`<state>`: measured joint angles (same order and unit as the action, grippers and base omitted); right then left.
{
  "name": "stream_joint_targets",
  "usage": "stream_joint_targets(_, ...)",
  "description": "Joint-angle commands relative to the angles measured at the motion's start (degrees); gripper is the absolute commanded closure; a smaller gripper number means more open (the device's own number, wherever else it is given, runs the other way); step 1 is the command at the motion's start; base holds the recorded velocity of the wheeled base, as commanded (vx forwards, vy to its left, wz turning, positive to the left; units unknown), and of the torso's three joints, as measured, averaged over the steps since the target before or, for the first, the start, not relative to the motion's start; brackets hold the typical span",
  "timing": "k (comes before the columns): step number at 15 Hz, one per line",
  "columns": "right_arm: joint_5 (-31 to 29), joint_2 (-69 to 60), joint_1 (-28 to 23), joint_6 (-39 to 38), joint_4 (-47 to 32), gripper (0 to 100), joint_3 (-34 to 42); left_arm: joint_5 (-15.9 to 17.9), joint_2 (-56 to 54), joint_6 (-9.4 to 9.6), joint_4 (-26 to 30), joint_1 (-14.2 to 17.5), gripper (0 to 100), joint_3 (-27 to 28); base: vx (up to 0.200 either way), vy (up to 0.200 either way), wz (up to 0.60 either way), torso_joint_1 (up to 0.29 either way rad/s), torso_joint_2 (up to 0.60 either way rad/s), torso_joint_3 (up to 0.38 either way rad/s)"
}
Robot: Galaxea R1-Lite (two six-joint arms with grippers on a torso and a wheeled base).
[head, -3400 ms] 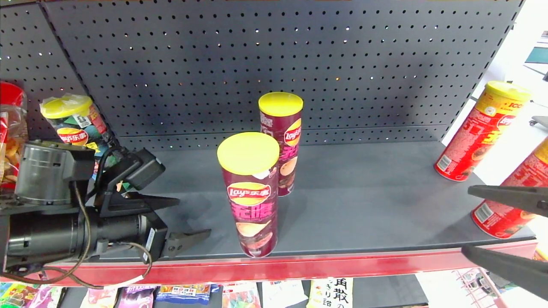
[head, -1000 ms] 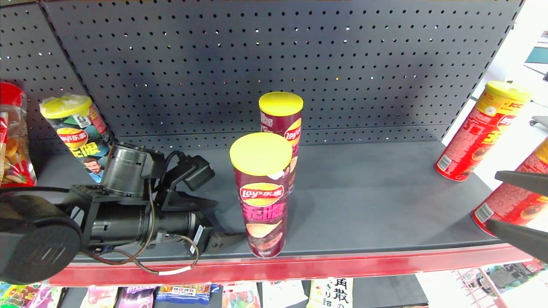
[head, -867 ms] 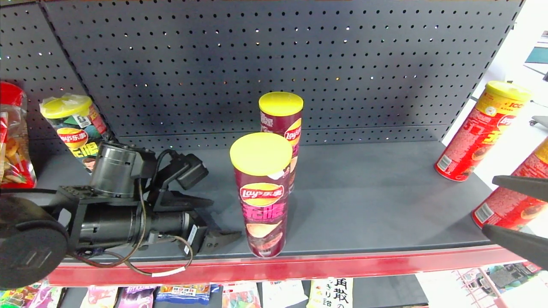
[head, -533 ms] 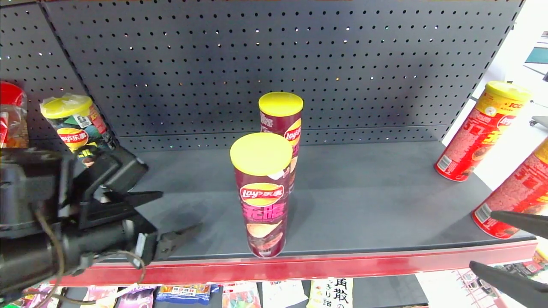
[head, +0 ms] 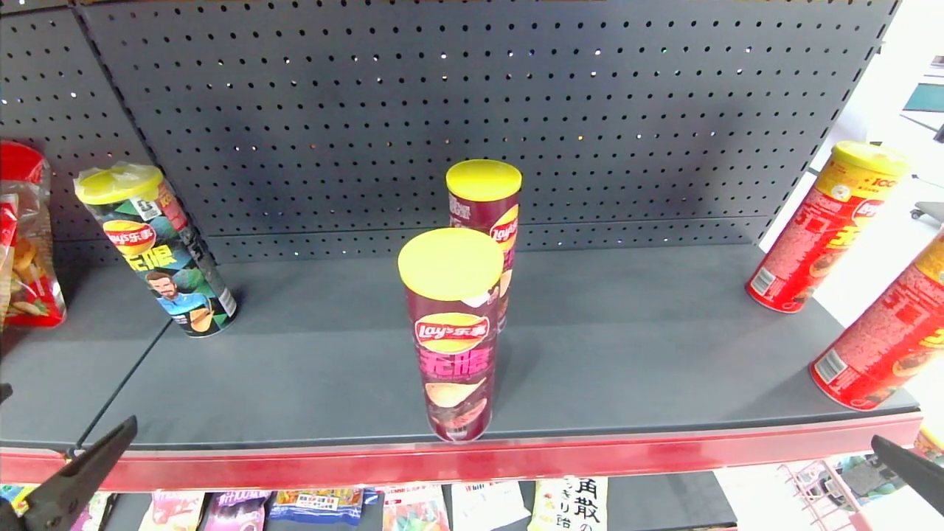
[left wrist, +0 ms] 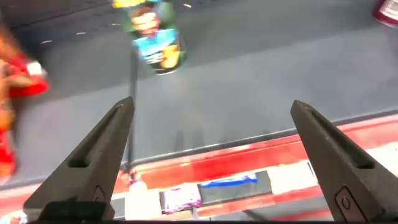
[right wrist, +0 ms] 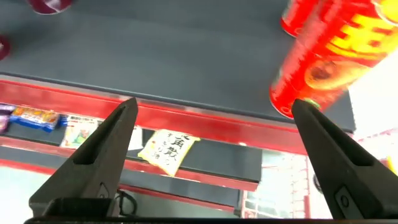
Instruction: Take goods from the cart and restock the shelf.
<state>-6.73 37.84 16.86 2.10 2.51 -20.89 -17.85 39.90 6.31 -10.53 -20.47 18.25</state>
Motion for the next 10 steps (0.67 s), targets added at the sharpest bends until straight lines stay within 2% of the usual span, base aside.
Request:
stream_joint_targets(1,-0.1,0.1,-1.0,0.0,0.5,0,0.3,-0.1,-2.9,0.45,0.1,1.0,0,0.0,0.000,0.000,0.00,0.000,0.00,0.000)
stream_joint_targets(2,-0.1,0.7,-1.5,0.1,0.5,0,0.3,0.1,-2.5,1.16,0.1,1.0,0,0.6,0.000,0.000,0.00,0.000,0.00,0.000)
stream_joint_targets(5,-0.2,0.7,-1.5,0.3,0.4,0,0.2,0.4,-2.9,1.60,0.1,1.0,0,0.5,0.000,0.000,0.00,0.000,0.00,0.000)
stream_joint_targets(10,-0.3,0.3,-1.5,0.5,0.0,0,0.3,0.3,-2.9,1.77,0.3,1.1,0,0.2,-0.200,0.000,0.00,0.006,0.00,0.003)
